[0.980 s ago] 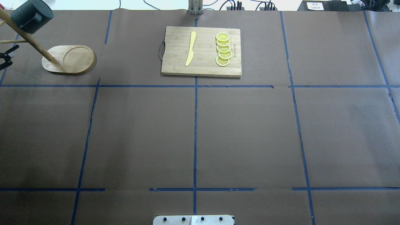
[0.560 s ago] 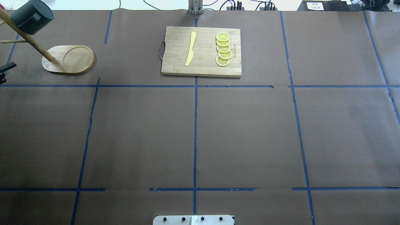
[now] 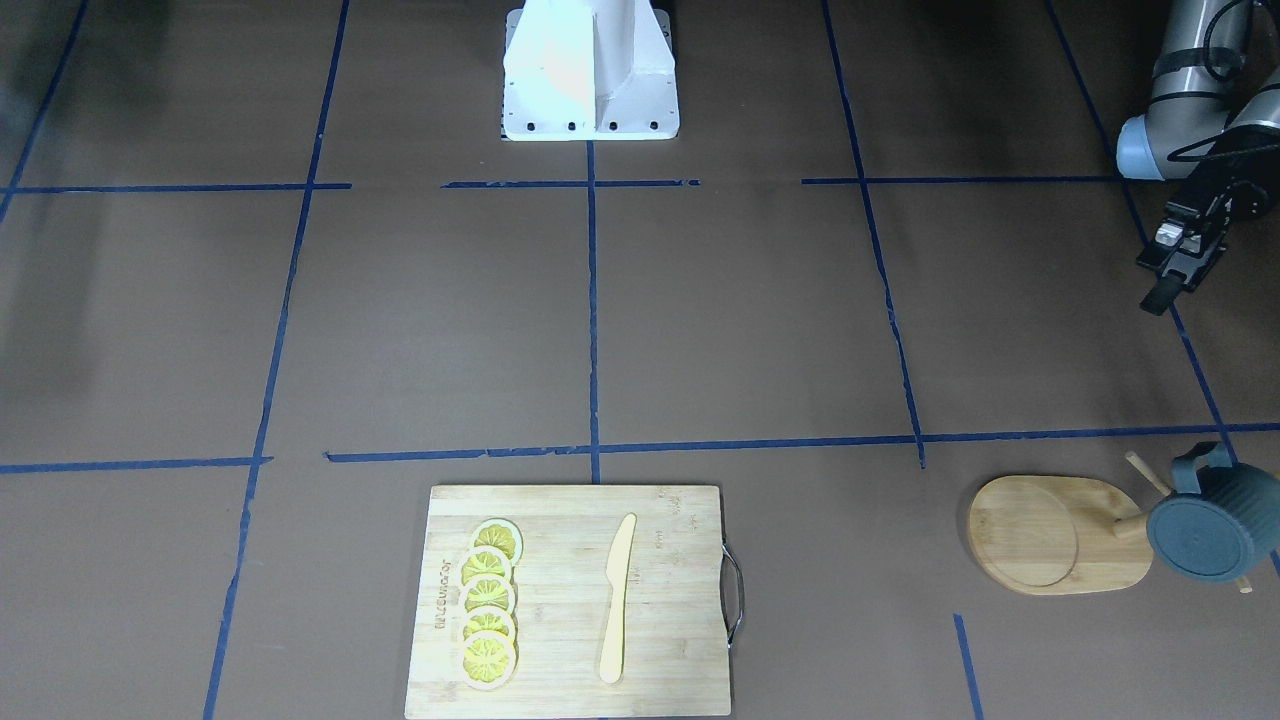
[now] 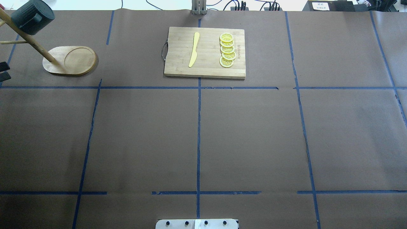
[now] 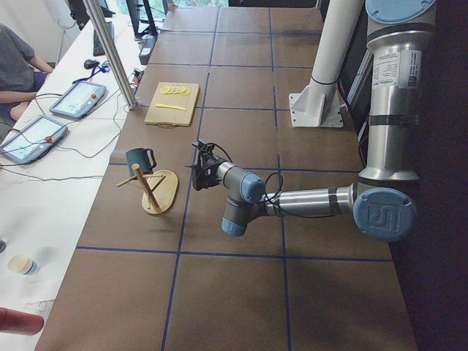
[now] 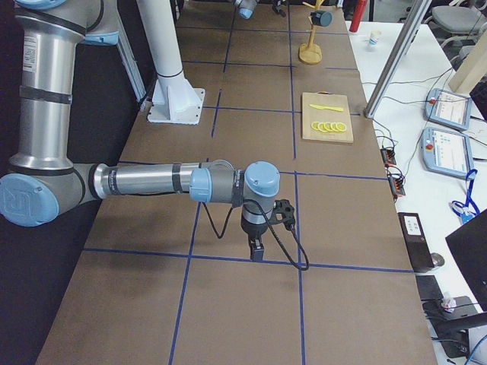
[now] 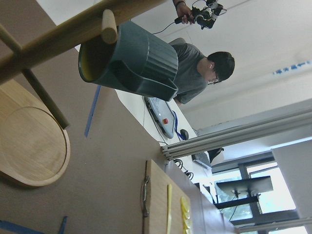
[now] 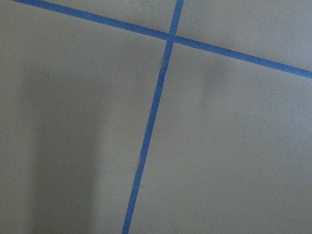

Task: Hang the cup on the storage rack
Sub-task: 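Release the teal mug on the rack peg with the left gripper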

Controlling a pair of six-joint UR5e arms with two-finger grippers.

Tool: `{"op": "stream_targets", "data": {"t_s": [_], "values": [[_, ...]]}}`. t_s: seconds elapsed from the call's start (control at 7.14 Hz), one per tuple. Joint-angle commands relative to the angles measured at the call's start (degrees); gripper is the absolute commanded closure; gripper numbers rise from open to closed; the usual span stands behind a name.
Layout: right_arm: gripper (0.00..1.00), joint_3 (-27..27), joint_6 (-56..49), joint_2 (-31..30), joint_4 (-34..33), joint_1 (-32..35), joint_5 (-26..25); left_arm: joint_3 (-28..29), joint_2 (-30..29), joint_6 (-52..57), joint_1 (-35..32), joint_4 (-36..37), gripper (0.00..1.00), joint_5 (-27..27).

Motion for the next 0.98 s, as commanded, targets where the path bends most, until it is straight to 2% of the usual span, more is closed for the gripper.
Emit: {"op": "stream_targets", "data": {"t_s": [0.0, 0.56, 0.7, 0.84], "values": [[0.0, -0.15, 0.0, 0.0, 0.0, 0.0, 0.02, 0.0, 1.55, 26.86, -0.36, 6.25, 0.0, -0.65], [0.0, -0.68, 0.0, 0.09, 0.0, 0.0, 0.02, -1.31, 1.37, 79.06, -12.02, 31.71, 0.0, -0.3], [0.0, -0.59, 0.09, 0.17, 0.09, 0.0, 0.02, -3.58, 1.37, 88.32, -15.01, 38.91, 0.0, 1.79], [0.0, -0.59, 0.09, 0.09, 0.09, 0.0, 0.02, -6.64, 1.89, 98.07, -15.82, 47.59, 0.0, 9.82]]}}
